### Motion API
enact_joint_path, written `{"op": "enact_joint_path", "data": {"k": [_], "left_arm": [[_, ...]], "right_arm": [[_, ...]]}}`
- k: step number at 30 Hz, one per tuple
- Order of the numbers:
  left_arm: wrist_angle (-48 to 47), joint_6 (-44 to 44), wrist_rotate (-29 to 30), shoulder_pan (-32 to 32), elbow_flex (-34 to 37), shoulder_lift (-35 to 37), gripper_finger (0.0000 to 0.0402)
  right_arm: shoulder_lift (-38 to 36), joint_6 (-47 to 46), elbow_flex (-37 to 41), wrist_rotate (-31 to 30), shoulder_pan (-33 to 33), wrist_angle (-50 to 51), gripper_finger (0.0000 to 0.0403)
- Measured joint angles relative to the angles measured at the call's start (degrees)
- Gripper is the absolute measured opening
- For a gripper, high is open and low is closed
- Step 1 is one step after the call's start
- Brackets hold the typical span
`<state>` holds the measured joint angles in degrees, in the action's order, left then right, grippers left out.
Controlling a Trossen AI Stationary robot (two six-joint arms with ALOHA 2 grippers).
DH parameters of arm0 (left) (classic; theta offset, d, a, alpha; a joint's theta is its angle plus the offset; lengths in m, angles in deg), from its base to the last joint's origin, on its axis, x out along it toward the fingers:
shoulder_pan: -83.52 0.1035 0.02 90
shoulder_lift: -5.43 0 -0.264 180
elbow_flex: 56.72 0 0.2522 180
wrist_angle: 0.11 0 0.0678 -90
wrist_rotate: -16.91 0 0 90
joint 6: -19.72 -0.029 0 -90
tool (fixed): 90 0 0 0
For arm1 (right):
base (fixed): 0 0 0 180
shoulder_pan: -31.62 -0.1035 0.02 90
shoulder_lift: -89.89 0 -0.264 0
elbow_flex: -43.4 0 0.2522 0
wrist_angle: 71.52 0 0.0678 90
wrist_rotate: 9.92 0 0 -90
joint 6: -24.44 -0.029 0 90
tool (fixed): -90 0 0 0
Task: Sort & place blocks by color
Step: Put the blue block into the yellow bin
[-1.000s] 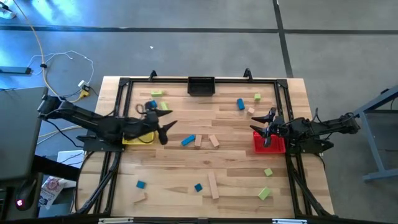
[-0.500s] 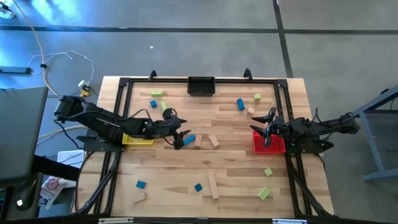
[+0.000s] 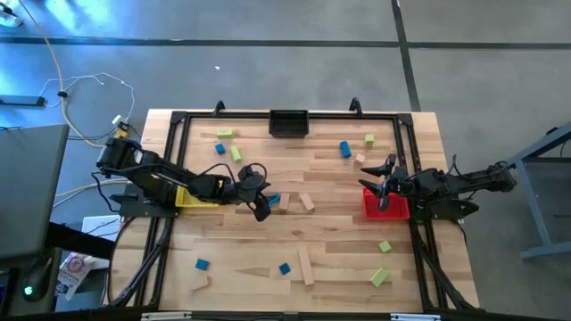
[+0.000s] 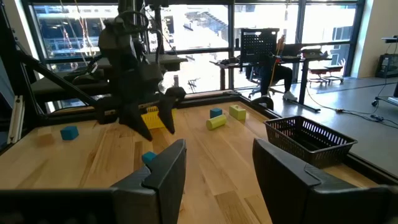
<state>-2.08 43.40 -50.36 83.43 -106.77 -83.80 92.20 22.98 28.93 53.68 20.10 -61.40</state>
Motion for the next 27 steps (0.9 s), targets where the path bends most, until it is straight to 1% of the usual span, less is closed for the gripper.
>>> {"op": "enact_joint_path", "data": {"k": [5,12,23,25,27], "left_arm": [[-0.1,1.7,-1.5,-0.2,0.0,-2.3,0.0227],[0.2,2.7,-1.6,-1.6,0.0,-6.2,0.0227],[1.0,2.7,0.8,-2.3,0.0,-11.2,0.0227],[1.0,2.8,1.2,-2.4,0.0,-11.4,0.022],[1.0,2.8,1.2,-2.3,-0.1,-11.4,0.0203]], "right_arm": [[0.0,0.0,0.0,0.0,0.0,0.0,0.0172],[0.0,0.0,0.0,0.0,0.0,0.0,0.0172],[0.0,0.0,0.0,0.0,0.0,0.0,0.0172],[0.0,0.0,0.0,0.0,0.0,0.0,0.0172],[0.0,0.0,0.0,0.0,0.0,0.0,0.0172]]}}
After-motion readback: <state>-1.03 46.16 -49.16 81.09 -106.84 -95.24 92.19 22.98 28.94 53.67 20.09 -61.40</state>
